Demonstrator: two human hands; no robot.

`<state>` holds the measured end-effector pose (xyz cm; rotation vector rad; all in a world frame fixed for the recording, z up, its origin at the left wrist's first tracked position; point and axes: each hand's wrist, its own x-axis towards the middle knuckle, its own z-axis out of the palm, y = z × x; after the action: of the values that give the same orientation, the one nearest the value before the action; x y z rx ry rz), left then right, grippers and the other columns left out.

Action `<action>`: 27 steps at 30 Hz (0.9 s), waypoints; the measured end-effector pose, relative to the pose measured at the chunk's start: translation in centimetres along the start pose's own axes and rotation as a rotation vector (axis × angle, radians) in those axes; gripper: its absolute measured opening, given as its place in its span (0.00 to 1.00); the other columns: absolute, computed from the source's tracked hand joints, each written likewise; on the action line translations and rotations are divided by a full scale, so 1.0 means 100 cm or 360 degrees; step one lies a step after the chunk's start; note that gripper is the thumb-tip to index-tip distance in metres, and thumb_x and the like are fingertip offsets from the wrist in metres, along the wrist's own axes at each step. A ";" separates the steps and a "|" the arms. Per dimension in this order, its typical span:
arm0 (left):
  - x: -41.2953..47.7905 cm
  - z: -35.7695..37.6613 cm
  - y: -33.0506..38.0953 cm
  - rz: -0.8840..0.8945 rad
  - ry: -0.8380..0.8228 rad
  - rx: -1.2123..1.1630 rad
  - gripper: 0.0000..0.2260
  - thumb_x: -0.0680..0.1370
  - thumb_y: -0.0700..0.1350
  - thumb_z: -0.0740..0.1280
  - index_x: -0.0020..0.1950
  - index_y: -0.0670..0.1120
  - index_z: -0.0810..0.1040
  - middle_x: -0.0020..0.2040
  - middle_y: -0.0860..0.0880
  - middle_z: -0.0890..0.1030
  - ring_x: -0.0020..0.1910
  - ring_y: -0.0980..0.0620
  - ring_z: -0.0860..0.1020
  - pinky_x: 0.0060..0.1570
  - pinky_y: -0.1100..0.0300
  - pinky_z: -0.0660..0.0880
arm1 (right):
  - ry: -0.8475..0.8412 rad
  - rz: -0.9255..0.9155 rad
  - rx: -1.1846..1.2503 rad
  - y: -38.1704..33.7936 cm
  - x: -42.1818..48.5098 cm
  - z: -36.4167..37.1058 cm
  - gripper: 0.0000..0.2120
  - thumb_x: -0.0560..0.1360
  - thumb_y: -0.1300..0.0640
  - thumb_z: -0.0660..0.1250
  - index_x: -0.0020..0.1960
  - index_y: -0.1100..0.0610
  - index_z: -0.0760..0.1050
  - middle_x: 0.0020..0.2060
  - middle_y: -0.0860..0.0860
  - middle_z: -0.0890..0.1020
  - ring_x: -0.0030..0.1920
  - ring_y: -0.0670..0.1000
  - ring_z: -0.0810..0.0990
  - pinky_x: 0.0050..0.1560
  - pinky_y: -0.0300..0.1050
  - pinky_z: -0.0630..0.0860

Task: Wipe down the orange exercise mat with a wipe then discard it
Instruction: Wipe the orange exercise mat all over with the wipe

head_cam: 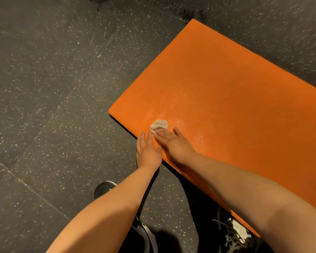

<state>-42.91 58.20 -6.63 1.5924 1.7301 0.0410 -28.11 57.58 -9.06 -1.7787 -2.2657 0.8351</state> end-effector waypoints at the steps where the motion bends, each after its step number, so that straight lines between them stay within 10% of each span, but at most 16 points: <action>1: 0.000 -0.001 -0.001 0.0010 0.0004 0.0067 0.31 0.83 0.51 0.61 0.83 0.52 0.49 0.82 0.53 0.44 0.80 0.52 0.41 0.79 0.47 0.49 | 0.0092 0.0119 -0.0082 0.008 0.000 -0.002 0.31 0.84 0.61 0.55 0.83 0.49 0.48 0.82 0.49 0.50 0.82 0.51 0.46 0.79 0.56 0.35; 6: 0.003 -0.002 0.005 0.0029 0.0051 0.0298 0.33 0.83 0.53 0.61 0.82 0.49 0.49 0.82 0.46 0.48 0.80 0.46 0.45 0.79 0.48 0.46 | 0.0239 0.0679 -0.0056 0.012 0.002 -0.009 0.37 0.81 0.64 0.57 0.83 0.57 0.39 0.82 0.57 0.41 0.81 0.57 0.37 0.80 0.57 0.38; 14: 0.012 -0.001 0.008 0.0154 -0.0064 0.0213 0.31 0.83 0.44 0.56 0.83 0.47 0.45 0.83 0.52 0.41 0.80 0.53 0.39 0.79 0.51 0.41 | -0.0114 0.0007 0.0005 0.005 0.031 -0.016 0.29 0.85 0.61 0.54 0.83 0.53 0.49 0.82 0.51 0.49 0.82 0.52 0.44 0.80 0.55 0.38; 20: 0.013 -0.002 0.011 0.0109 -0.0084 0.0174 0.31 0.82 0.43 0.56 0.83 0.47 0.45 0.82 0.52 0.42 0.80 0.53 0.40 0.79 0.53 0.41 | 0.0023 0.0558 -0.0095 0.019 0.044 -0.026 0.36 0.82 0.60 0.57 0.83 0.54 0.40 0.82 0.52 0.41 0.81 0.54 0.37 0.78 0.60 0.36; 27: 0.012 -0.001 0.012 0.0102 -0.0090 0.0076 0.28 0.85 0.47 0.55 0.83 0.48 0.46 0.82 0.54 0.42 0.80 0.55 0.39 0.79 0.54 0.40 | -0.0197 0.0130 -0.0076 -0.006 0.029 -0.014 0.30 0.85 0.58 0.53 0.83 0.51 0.45 0.82 0.48 0.46 0.82 0.49 0.41 0.80 0.57 0.37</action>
<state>-41.89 59.57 -6.60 1.6679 1.6479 -0.0142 -28.85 60.66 -8.18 -1.9018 -2.3205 0.9382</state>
